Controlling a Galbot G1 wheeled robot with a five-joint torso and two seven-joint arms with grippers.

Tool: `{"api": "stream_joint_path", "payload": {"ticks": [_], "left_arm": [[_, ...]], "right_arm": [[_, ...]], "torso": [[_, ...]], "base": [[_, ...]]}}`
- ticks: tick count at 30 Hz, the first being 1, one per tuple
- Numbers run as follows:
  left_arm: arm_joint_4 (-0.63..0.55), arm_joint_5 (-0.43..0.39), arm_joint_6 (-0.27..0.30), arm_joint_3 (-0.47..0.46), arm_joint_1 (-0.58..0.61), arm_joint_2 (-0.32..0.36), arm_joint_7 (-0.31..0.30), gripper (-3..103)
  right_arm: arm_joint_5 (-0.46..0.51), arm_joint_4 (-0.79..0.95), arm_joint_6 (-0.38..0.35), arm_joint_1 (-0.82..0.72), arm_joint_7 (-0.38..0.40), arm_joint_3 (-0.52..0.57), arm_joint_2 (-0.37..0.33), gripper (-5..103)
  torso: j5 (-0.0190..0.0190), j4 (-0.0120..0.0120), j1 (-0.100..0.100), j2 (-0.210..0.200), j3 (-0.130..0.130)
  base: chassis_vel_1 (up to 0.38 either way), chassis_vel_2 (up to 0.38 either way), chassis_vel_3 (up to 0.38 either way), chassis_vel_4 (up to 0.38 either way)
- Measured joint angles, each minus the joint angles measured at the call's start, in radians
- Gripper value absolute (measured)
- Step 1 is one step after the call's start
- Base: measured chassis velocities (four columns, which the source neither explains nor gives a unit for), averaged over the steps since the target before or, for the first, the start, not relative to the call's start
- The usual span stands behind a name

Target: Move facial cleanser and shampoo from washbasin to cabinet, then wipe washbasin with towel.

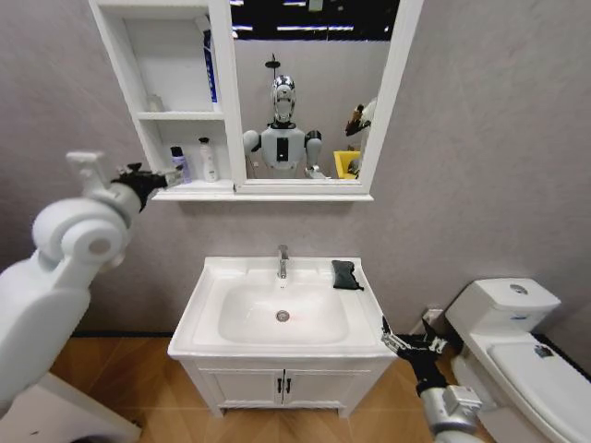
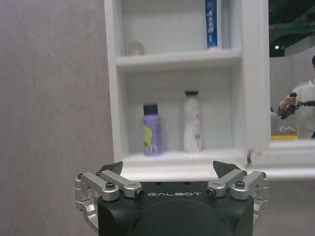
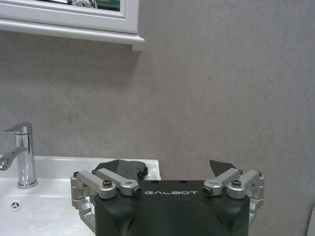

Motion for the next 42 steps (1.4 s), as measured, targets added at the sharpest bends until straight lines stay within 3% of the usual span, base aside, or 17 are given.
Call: {"api": "stream_joint_path", "payload": {"ticks": [1, 2, 5, 6, 7, 8, 11, 12, 13, 14, 15, 18, 21, 28, 42], "left_arm": [[-0.056, 0.086, -0.020, -0.091, 0.168, -0.049, 0.066, 100], [-0.056, 0.086, -0.020, -0.091, 0.168, -0.049, 0.066, 100], [-0.134, 0.354, -0.112, -0.275, 0.537, -0.248, 0.252, 100], [-0.134, 0.354, -0.112, -0.275, 0.537, -0.248, 0.252, 100], [-0.151, 0.454, -0.170, -0.328, 0.677, -0.337, 0.335, 100], [-0.151, 0.454, -0.170, -0.328, 0.677, -0.337, 0.335, 100], [-0.143, 0.638, -0.372, -0.412, 0.894, -0.528, 0.584, 100], [-0.143, 0.638, -0.372, -0.412, 0.894, -0.528, 0.584, 100], [-0.128, 0.667, -0.435, -0.426, 0.946, -0.582, 0.639, 100], [-0.128, 0.667, -0.435, -0.426, 0.946, -0.582, 0.639, 100], [-0.113, 0.676, -0.485, -0.440, 1.002, -0.639, 0.678, 100], [-0.099, 0.654, -0.563, -0.456, 1.108, -0.723, 0.700, 100], [-0.097, 0.650, -0.579, -0.456, 1.111, -0.741, 0.702, 100], [-0.089, 0.654, -0.548, -0.456, 1.056, -0.738, 0.683, 100], [-0.087, 0.651, -0.539, -0.450, 1.047, -0.732, 0.676, 100]], "right_arm": [[0.000, 0.007, -0.003, 0.000, 0.000, 0.000, -0.002, 100], [0.000, 0.007, -0.003, 0.000, 0.000, 0.000, -0.002, 100], [0.000, 0.030, -0.011, 0.000, 0.000, 0.004, -0.010, 100], [0.000, 0.030, -0.011, 0.000, 0.000, 0.004, -0.010, 100], [0.000, 0.035, -0.013, -0.002, 0.000, 0.005, -0.013, 100], [0.000, 0.035, -0.013, -0.002, 0.000, 0.005, -0.013, 100], [-0.001, 0.047, -0.021, -0.006, -0.010, 0.003, -0.017, 100], [-0.001, 0.047, -0.021, -0.006, -0.010, 0.003, -0.017, 100], [-0.002, 0.052, -0.025, -0.007, -0.016, 0.002, -0.017, 100], [-0.002, 0.052, -0.025, -0.007, -0.016, 0.002, -0.017, 100], [-0.003, 0.060, -0.031, -0.009, -0.020, -0.003, -0.019, 100], [-0.004, 0.077, -0.044, -0.015, -0.028, -0.014, -0.022, 100], [-0.004, 0.082, -0.048, -0.020, -0.036, -0.016, -0.023, 100], [0.003, 0.088, -0.046, -0.033, -0.033, -0.014, -0.025, 100], [0.023, 0.088, -0.024, -0.047, -0.024, -0.007, -0.035, 100]], "torso": [[0.0002, -0.0002, 0.000, 0.000, 0.000], [0.0002, -0.0002, 0.000, 0.000, 0.000], [-0.0002, 0.0005, 0.000, 0.000, 0.000], [-0.0002, 0.0005, 0.000, 0.000, 0.000], [-0.0002, 0.0009, 0.000, 0.000, 0.000], [-0.0002, 0.0009, 0.000, 0.000, 0.000], [0.0007, 0.0003, 0.000, 0.000, 0.000], [0.0007, 0.0003, 0.000, 0.000, 0.000], [0.0007, -0.0001, 0.000, 0.000, 0.000], [0.0007, -0.0001, 0.000, 0.000, 0.000], [0.0007, -0.0001, 0.000, 0.000, 0.000], [0.0007, 0.0006, 0.000, 0.000, 0.000], [0.0006, 0.0003, 0.000, 0.000, 0.000], [0.0005, 0.0000, 0.000, 0.000, 0.000], [0.0004, 0.0002, 0.000, 0.000, 0.000]], "base": [[0.000, 0.000, 0.000, 0.000], [0.000, 0.000, 0.000, 0.000], [0.000, 0.000, 0.000, 0.000], [0.000, 0.000, 0.000, 0.000], [0.000, 0.000, 0.000, 0.000], [0.000, 0.000, 0.000, 0.000], [0.000, 0.000, 0.000, 0.000], [0.000, 0.000, 0.000, 0.000], [0.000, 0.000, 0.000, 0.000], [0.000, 0.000, 0.000, 0.000], [0.000, 0.000, 0.000, 0.000], [0.000, 0.000, 0.000, 0.000], [0.000, 0.000, 0.000, 0.000], [0.000, 0.000, 0.000, 0.000], [0.000, 0.000, 0.000, 0.000]]}}
